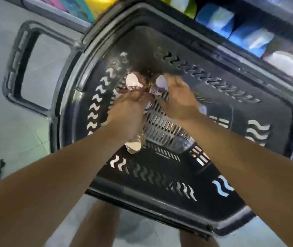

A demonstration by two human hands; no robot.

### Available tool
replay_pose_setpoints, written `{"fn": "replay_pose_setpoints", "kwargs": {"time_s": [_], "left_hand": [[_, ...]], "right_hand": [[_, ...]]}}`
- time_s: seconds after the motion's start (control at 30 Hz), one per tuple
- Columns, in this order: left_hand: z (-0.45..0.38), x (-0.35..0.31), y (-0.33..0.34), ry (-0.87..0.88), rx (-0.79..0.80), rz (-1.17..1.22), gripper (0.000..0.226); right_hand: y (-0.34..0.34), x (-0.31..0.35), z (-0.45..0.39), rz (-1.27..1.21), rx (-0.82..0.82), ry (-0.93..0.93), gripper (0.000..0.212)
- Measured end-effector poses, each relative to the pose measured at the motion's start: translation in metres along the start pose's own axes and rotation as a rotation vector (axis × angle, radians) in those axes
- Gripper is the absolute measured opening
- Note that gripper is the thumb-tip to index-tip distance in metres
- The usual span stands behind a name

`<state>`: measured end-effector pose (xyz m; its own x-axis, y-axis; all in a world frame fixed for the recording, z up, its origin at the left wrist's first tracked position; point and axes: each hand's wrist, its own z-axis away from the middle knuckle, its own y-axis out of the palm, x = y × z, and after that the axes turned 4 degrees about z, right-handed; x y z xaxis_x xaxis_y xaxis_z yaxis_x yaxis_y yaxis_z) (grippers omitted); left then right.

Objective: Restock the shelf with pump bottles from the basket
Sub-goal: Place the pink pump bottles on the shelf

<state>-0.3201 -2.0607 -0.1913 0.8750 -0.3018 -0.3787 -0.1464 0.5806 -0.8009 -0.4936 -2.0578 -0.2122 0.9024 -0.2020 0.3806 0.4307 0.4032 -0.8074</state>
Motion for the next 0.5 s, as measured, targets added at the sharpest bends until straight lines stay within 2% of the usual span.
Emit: {"fn": "replay_pose_setpoints", "kwargs": {"time_s": [0.13, 0.3, 0.4, 0.5], "left_hand": [[-0.016, 0.003, 0.019, 0.008, -0.009, -0.015, 0.04], [-0.028, -0.001, 0.027, -0.027, -0.031, -0.073, 0.035], [-0.029, -0.003, 0.027, -0.049, -0.031, -0.097, 0.03], [-0.02, -0.012, 0.016, -0.086, -0.014, -0.047, 0.032]], "right_hand": [[0.026, -0.007, -0.023, 0.04, -0.082, -0.025, 0.059], [0.036, -0.011, -0.019, 0.005, -0.176, 0.033, 0.029], [0.03, -0.018, 0.008, -0.123, -0.139, 0.091, 0.028], [0.012, -0.018, 0.045, -0.183, -0.204, 0.105, 0.03]]}}
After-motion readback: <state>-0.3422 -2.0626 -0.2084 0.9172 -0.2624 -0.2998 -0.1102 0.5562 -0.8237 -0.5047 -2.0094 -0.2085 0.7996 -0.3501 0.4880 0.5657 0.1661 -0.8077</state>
